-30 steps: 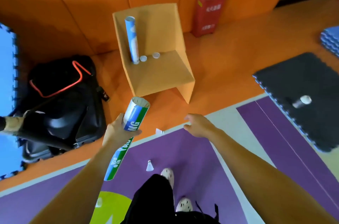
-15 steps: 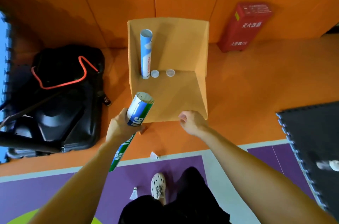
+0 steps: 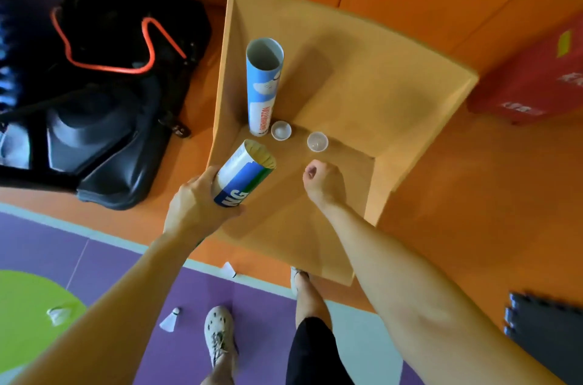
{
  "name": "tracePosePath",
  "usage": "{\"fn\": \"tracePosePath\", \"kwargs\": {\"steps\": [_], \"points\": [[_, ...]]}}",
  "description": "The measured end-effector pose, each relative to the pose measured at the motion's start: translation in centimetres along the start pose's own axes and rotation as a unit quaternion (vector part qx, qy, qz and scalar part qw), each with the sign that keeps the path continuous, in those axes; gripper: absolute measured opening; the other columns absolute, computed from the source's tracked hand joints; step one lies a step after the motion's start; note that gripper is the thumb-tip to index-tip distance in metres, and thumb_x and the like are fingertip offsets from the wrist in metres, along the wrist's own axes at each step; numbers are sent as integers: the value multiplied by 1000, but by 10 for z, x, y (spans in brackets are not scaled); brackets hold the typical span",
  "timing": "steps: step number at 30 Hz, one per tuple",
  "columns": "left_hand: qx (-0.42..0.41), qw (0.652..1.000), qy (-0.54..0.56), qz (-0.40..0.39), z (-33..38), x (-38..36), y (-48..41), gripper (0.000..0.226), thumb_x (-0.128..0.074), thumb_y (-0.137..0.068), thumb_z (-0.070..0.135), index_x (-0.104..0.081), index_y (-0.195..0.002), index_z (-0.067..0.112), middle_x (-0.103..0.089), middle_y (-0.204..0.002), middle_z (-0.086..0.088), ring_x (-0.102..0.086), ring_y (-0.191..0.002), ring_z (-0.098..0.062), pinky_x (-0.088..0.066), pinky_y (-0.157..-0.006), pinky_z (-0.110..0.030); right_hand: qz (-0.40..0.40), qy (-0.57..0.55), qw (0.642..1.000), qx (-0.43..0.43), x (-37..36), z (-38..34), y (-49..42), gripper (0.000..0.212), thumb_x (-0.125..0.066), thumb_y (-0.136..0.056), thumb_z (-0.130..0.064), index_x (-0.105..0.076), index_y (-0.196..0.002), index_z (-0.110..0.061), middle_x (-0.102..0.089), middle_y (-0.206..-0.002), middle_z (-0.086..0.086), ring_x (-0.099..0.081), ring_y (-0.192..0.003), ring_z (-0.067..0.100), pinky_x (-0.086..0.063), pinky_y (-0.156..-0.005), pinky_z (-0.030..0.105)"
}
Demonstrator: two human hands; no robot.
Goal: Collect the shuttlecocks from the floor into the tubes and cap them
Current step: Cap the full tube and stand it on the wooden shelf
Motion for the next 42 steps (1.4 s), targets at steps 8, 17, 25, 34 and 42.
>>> {"fn": "tracePosePath", "kwargs": {"steps": [8,17,25,34,42], "points": [[16,1000,-18,20,0,-57,-59,81,-102,-64,45,-60,-132,31,-69,-101,7,-67,-85,-19,-63,-69,-40,4,102,995,20,-61,45,-137,19,-68,-95,-20,-72,-112,-12,-75,-110,8,-73,-98,29,-55,-80,33],[54,998,-16,38,-25,-61,-58,84,-101,-65,46,-58,-136,35,-65,-101,13,-64,-87,-13,-57,-68,-33,-23,48,998,34,-92,70,-171,20,-56,-105,-25,-63,-122,-17,-64,-127,4,-64,-119,24,-48,-98,32],[76,995,26,56,-22,-28,-14,78,-100,-62,44,-63,-130,34,-67,-97,9,-64,-83,-19,-55,-66,-35,-13,-251,965,80,29,-69,-25,19,-60,-104,-3,-55,-91,11,-55,-82,16,-47,-68,-1,-36,-67,8],[41,995,19,91,-34,43,83,82,-100,-64,44,-62,-135,33,-66,-102,10,-64,-85,-16,-57,-68,-34,-279,-400,870,74,70,-185,130,20,-51,-111,-12,-50,-98,3,-37,-66,7,-39,-53,15,-30,-51,20],[2,996,9,92,-58,80,178,88,-98,-63,55,-56,-138,41,-69,-113,15,-66,-92,-10,-64,-78,-39,-386,-223,886,131,54,-221,253,20,-51,-112,-18,-54,-95,-9,-51,-56,-4,-41,-41,16,-31,-43,22]]}}
Point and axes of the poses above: each hand's wrist, its own y-axis away from the middle knuckle, its own x-axis out of the back of the hand, z = x × y, the point moved 10 cm from there along -y, towards the middle knuckle
